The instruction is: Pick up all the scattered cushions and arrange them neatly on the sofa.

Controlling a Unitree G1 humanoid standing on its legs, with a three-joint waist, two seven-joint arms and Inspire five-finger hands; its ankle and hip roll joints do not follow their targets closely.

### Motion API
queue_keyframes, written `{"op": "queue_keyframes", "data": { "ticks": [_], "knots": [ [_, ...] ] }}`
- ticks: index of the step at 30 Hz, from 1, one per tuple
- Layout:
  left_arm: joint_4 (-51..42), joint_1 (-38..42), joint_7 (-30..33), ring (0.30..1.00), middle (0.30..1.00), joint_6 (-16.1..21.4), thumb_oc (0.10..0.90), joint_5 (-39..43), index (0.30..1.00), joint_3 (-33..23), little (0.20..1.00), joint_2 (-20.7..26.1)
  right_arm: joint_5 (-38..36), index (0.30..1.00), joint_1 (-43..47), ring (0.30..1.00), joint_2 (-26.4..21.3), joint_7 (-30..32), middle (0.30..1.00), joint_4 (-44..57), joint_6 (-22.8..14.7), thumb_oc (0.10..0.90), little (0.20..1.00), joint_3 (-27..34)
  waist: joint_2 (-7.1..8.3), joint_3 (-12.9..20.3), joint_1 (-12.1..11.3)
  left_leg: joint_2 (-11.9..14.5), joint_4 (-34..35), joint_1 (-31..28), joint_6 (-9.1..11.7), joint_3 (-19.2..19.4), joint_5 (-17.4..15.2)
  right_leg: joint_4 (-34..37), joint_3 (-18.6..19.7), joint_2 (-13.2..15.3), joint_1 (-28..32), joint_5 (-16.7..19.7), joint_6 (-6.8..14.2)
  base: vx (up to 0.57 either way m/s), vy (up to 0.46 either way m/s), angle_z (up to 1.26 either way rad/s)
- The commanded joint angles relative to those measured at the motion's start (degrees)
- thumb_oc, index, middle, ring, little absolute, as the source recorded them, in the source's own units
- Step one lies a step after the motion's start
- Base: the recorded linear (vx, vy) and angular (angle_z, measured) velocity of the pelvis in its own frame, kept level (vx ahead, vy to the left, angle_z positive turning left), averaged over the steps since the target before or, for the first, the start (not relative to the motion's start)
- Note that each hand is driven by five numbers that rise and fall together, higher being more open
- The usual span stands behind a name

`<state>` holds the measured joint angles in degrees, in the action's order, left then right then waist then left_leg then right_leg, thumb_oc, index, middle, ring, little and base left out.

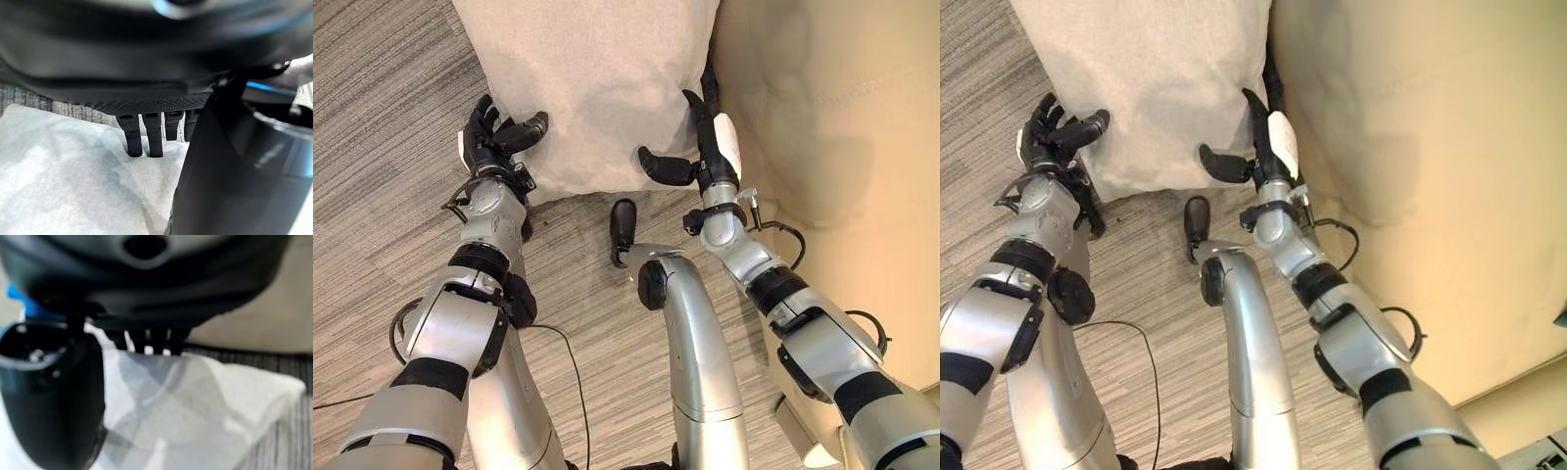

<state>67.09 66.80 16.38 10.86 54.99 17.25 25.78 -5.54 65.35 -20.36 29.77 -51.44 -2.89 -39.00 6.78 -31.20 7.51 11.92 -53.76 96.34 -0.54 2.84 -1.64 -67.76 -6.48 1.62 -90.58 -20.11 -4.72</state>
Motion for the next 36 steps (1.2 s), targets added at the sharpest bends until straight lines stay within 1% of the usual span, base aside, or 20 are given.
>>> {"op": "queue_keyframes", "data": {
  "ticks": [1,3,5,6,7,10,11,15,16,18,21,22,27,28,31,32,33,34,35,36],
  "knots": [
    [2.33,-3.15,-0.21,0.300,0.300,0.00,0.400,-0.35,0.300,-2.93,0.300,-1.39,3.95,0.300,-2.79,0.300,4.65,-6.38,0.300,4.31,-1.16,0.400,0.300,-5.70,-2.12,1.41,1.61,3.01,-14.00,-6.43,-1.83,-3.09,-22.23,6.82,3.53,-0.62,0.63,1.55,6.67,0.00,0.000,0.00],
    [1.74,-3.29,0.28,0.300,0.300,0.44,0.400,-0.38,0.300,-3.60,0.300,-1.83,4.45,0.300,-2.82,0.300,5.01,-6.27,0.300,5.21,-1.47,0.400,0.300,-5.18,-1.95,1.41,1.70,2.50,-13.36,-6.43,-1.67,-2.71,-21.81,7.63,3.47,-0.40,0.63,2.27,6.87,-0.02,0.010,-0.02],
    [-0.53,-3.48,0.57,0.300,0.300,1.60,0.400,0.09,0.300,-4.49,0.300,-2.27,4.86,0.300,-3.65,0.300,5.27,-5.38,0.300,6.30,-2.09,0.400,0.300,-3.46,-2.17,1.43,1.83,1.63,-12.11,-6.47,-1.44,-2.42,-20.97,7.95,3.28,-0.15,0.67,3.09,7.07,-0.03,0.034,0.02],
    [-2.99,-3.34,1.22,0.300,0.300,2.79,0.400,0.00,0.300,-5.26,0.300,-2.67,4.78,0.300,-4.02,0.300,5.22,-4.37,0.300,7.44,-2.85,0.400,0.300,-1.15,-2.65,1.53,1.83,1.01,-10.71,-6.60,-1.37,-2.25,-20.37,9.00,2.90,-0.07,1.22,3.41,7.05,-0.04,0.049,0.08],
    [-3.14,-3.42,1.34,0.300,0.300,2.80,0.400,-0.06,0.300,-5.22,0.300,-2.74,4.80,0.300,-4.10,0.300,5.16,-4.37,0.300,7.51,-2.83,0.400,0.300,-1.09,-2.70,1.49,1.81,0.95,-10.56,-6.70,-1.38,-2.28,-20.27,9.15,2.86,-0.03,1.35,3.48,7.05,-0.07,0.085,0.11],
    [-12.19,-4.95,2.28,0.300,0.300,6.09,0.400,-0.65,0.300,-5.94,0.300,-4.37,5.00,0.300,-6.76,0.300,3.84,-2.19,0.300,12.54,-4.67,0.400,0.300,3.55,-3.17,2.77,1.96,-0.60,-3.27,-12.60,-0.81,-0.37,-18.21,14.03,2.41,0.72,6.85,5.24,7.24,-0.11,0.110,0.13],
    [-16.90,-5.79,2.62,0.300,0.300,8.13,0.400,-1.09,0.300,-6.31,0.300,-4.94,5.77,0.300,-8.05,0.300,2.67,-0.94,0.300,15.67,-5.77,0.400,0.300,6.13,-3.15,3.55,2.06,-1.54,1.18,-16.64,-0.16,0.64,-16.86,17.24,2.27,1.20,10.65,6.44,7.42,-0.13,0.120,0.26],
    [-27.17,-10.70,2.26,0.300,0.300,11.65,0.400,-3.29,0.300,-6.01,0.300,-7.74,8.93,0.300,-12.70,0.300,0.27,0.18,0.300,22.13,-6.68,0.400,0.300,10.30,-2.86,4.76,1.95,-2.35,11.58,-27.57,0.85,1.85,-13.94,25.84,1.71,2.77,21.18,9.54,8.52,-0.10,0.091,0.18],
    [-27.35,-10.95,2.33,0.300,0.300,11.66,0.400,-3.36,0.300,-5.95,0.300,-7.84,8.99,0.300,-12.99,0.300,0.21,0.15,0.300,22.35,-6.58,0.400,0.300,10.37,-2.81,4.61,1.90,-2.42,11.99,-28.11,0.85,1.92,-13.76,26.16,1.73,2.79,21.67,9.68,8.54,-0.07,0.054,0.04],
    [-31.05,-13.78,0.95,0.300,0.300,11.94,0.400,-3.50,0.300,-6.17,0.300,-9.03,9.35,0.300,-15.63,0.300,-0.70,-0.25,0.300,24.86,-7.30,0.400,0.300,12.49,-2.98,5.96,1.88,-2.40,17.99,-33.70,1.55,2.43,-12.23,30.81,1.28,3.74,26.78,11.08,9.16,-0.07,0.089,0.00],
    [-36.14,-21.09,-1.92,0.300,0.300,11.96,0.400,-4.64,0.300,-4.52,0.300,-11.83,10.01,0.300,-22.55,0.300,-1.19,-2.12,0.300,29.40,-8.64,0.400,0.300,14.52,-3.13,7.95,1.44,-3.35,24.80,-41.85,2.33,3.18,-10.03,37.44,0.56,5.37,34.35,12.94,9.94,-0.02,0.091,0.04],
    [-38.01,-24.70,-3.34,0.300,0.300,11.60,0.400,-6.42,0.300,-3.88,0.300,-12.39,9.84,0.300,-27.14,0.300,-1.36,-3.44,0.300,31.36,-9.51,0.400,0.300,16.26,-3.44,10.15,1.32,-3.98,29.35,-47.57,2.86,3.35,-9.02,41.20,-0.09,5.94,39.32,14.23,10.60,0.05,0.100,0.06],
    [-43.89,-35.63,-6.94,0.300,0.300,10.60,0.400,-12.02,0.300,-0.01,0.300,-13.23,9.68,0.300,-40.26,0.300,-2.43,-7.11,0.300,37.97,-12.04,0.400,0.300,20.15,-3.75,14.17,0.63,-5.47,37.41,-65.26,3.28,4.26,-8.22,49.85,-1.72,6.63,56.58,16.31,12.05,0.12,0.113,0.04],
    [-45.28,-37.23,-7.72,0.300,0.300,10.50,0.400,-13.58,0.300,0.63,0.300,-12.59,9.84,0.300,-42.77,0.300,-3.05,-7.97,0.300,38.86,-12.50,0.400,0.300,21.42,-3.70,14.69,0.71,-5.93,38.25,-67.89,3.07,4.96,-6.54,51.77,-2.35,7.10,59.69,18.21,12.01,0.13,0.171,-0.05],
    [-46.45,-40.44,-8.09,0.300,0.300,10.33,0.400,-15.85,0.300,1.71,0.300,-11.42,8.23,0.300,-47.27,0.300,-4.12,-9.30,0.300,41.25,-13.39,0.400,0.300,24.02,-4.40,16.88,0.75,-6.57,39.53,-76.36,2.92,6.44,-7.17,55.66,-2.06,7.43,69.36,18.87,12.70,0.15,0.199,-0.10],
    [-46.48,-40.48,-8.06,0.300,0.300,10.31,0.400,-15.87,0.300,1.73,0.300,-11.44,8.23,0.300,-47.33,0.300,-4.13,-9.32,0.300,41.29,-13.37,0.400,0.300,24.05,-4.37,16.69,0.69,-6.57,39.64,-76.68,2.93,6.48,-7.16,55.77,-2.04,7.41,69.65,18.90,12.71,0.18,0.302,-0.12],
    [-47.23,-43.23,-7.55,0.300,0.300,9.87,0.400,-17.93,0.300,1.23,0.300,-10.52,8.94,0.300,-49.55,0.300,-4.88,-10.44,0.300,42.79,-13.23,0.400,0.300,25.20,-5.47,18.30,0.71,-7.06,41.71,-81.18,1.96,7.79,-7.54,54.93,-2.05,8.10,72.39,20.48,14.09,0.17,0.292,-0.12],
    [-48.41,-44.88,-7.37,0.300,0.300,9.44,0.400,-19.62,0.300,0.94,0.300,-9.57,10.57,0.300,-50.78,0.300,-5.21,-10.87,0.300,43.84,-12.92,0.400,0.300,25.65,-5.81,18.80,0.89,-7.49,43.32,-83.72,1.51,8.76,-7.41,52.86,-1.84,8.63,72.56,22.65,15.57,0.17,0.293,-0.16],
    [-48.47,-44.94,-7.35,0.300,0.300,9.42,0.400,-19.64,0.300,0.96,0.300,-9.56,10.58,0.300,-50.85,0.300,-5.20,-10.87,0.300,43.90,-12.89,0.400,0.300,25.66,-5.74,18.75,0.81,-7.54,43.50,-83.93,1.49,8.86,-7.34,52.86,-1.74,8.65,72.64,22.65,15.59,0.19,0.254,-0.21],
    [-51.05,-48.46,-7.83,0.300,0.300,8.81,0.400,-21.97,0.300,-0.07,0.300,-7.32,17.78,0.300,-53.52,0.300,-7.56,-10.68,0.300,46.63,-11.76,0.400,0.300,27.04,-6.92,19.92,1.26,-8.17,47.45,-89.11,0.89,11.23,-7.02,47.92,-2.01,10.26,72.73,27.35,18.98,0.20,0.221,-0.26]
  ]
}}
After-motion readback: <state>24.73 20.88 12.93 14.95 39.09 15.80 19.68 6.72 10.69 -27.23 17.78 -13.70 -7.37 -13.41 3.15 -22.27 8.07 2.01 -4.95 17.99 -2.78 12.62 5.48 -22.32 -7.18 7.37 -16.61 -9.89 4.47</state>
